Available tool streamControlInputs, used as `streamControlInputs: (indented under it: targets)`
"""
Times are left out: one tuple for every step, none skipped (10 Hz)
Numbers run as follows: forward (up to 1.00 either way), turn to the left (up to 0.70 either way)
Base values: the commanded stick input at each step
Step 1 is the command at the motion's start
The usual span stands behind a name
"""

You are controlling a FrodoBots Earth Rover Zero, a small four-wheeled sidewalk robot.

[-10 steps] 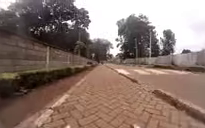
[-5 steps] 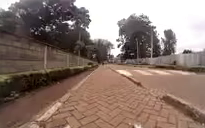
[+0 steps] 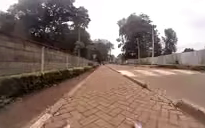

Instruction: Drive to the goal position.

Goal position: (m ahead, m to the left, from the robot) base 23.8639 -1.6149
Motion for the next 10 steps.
streamControlInputs:
  targets:
    - [0.7, 0.0]
    - [0.7, 0.0]
    - [0.7, 0.0]
    - [0.7, 0.0]
    - [0.7, 0.0]
    - [0.7, 0.0]
    - [0.7, 0.0]
    - [0.7, 0.0]
    - [0.7, 0.0]
    - [0.7, 0.0]
